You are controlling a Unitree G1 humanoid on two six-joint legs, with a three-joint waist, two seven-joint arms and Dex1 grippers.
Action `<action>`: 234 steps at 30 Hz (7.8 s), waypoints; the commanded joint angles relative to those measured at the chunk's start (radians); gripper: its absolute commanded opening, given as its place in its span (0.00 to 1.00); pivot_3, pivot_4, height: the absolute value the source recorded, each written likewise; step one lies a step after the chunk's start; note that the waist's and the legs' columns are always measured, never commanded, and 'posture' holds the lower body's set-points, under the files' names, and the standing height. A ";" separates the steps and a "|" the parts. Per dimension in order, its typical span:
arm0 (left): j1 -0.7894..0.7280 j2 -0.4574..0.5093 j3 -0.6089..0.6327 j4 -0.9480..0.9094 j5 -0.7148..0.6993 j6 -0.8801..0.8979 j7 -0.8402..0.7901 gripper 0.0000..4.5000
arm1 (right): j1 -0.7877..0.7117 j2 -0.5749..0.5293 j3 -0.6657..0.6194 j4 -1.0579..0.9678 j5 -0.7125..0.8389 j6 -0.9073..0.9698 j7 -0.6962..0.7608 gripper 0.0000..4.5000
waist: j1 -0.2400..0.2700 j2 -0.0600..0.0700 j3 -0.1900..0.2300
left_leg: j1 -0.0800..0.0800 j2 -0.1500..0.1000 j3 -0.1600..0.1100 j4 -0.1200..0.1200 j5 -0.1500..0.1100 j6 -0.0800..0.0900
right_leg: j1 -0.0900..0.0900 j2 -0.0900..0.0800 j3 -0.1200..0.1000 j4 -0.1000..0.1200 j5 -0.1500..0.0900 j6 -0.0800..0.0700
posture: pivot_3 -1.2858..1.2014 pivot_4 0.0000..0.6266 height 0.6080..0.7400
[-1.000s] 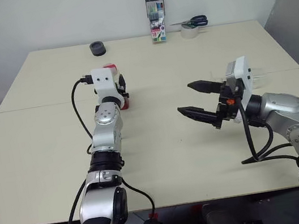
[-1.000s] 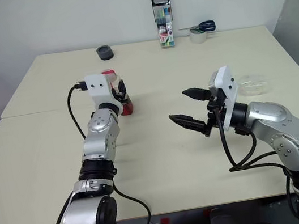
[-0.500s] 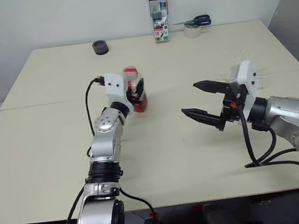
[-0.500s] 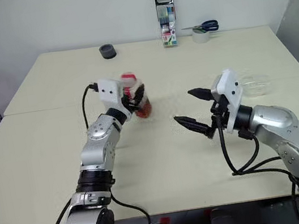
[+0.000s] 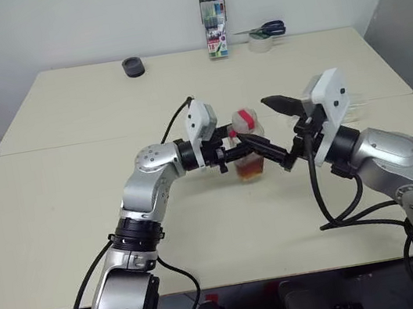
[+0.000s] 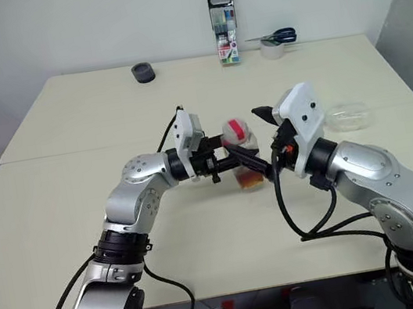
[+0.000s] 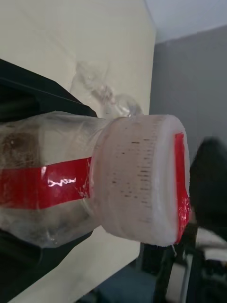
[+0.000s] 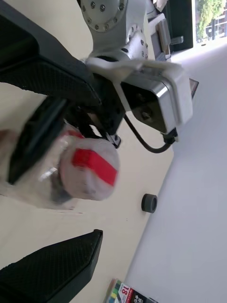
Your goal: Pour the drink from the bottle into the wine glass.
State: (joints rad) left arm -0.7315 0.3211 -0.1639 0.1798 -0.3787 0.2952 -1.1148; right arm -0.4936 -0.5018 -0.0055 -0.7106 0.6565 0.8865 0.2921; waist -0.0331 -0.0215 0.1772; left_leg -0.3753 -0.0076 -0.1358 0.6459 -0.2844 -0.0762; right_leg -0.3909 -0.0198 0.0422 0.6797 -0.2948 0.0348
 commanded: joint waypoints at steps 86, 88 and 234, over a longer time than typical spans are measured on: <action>-0.058 -0.037 -0.021 0.118 0.096 -0.151 -0.084 0.42 | 0.117 0.253 0.154 0.007 -0.277 -0.150 -0.051 0.42 | -0.011 0.004 0.002 | -0.007 0.000 0.001 0.002 0.001 0.000 | -0.009 0.000 0.001 0.003 0.001 0.000 | 0.52 0.24 1.00; -0.056 -0.037 -0.023 0.115 0.097 -0.152 -0.087 0.42 | 0.106 0.171 0.138 0.065 -0.240 -0.213 0.116 0.42 | -0.011 0.004 0.002 | -0.007 -0.001 0.001 0.002 0.001 0.001 | -0.009 0.000 0.001 0.003 0.001 0.000 | 0.52 0.24 1.00; -0.072 -0.034 -0.010 0.158 0.091 -0.159 -0.144 0.41 | 0.083 0.060 0.026 0.039 -0.203 -0.135 0.026 1.00 | -0.021 0.004 0.002 | -0.011 -0.001 0.001 0.015 -0.002 0.005 | -0.013 0.000 0.002 0.017 0.001 0.000 | 0.52 0.24 1.00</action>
State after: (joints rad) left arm -0.7919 0.2816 -0.1898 0.3737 -0.2686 0.1450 -1.2533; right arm -0.4082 -0.4472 0.0626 -0.6518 0.4533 0.7721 0.3260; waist -0.0543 -0.0175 0.1792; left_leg -0.3866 -0.0088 -0.1349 0.6610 -0.2859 -0.0710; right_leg -0.4043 -0.0198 0.0437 0.6967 -0.2943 0.0349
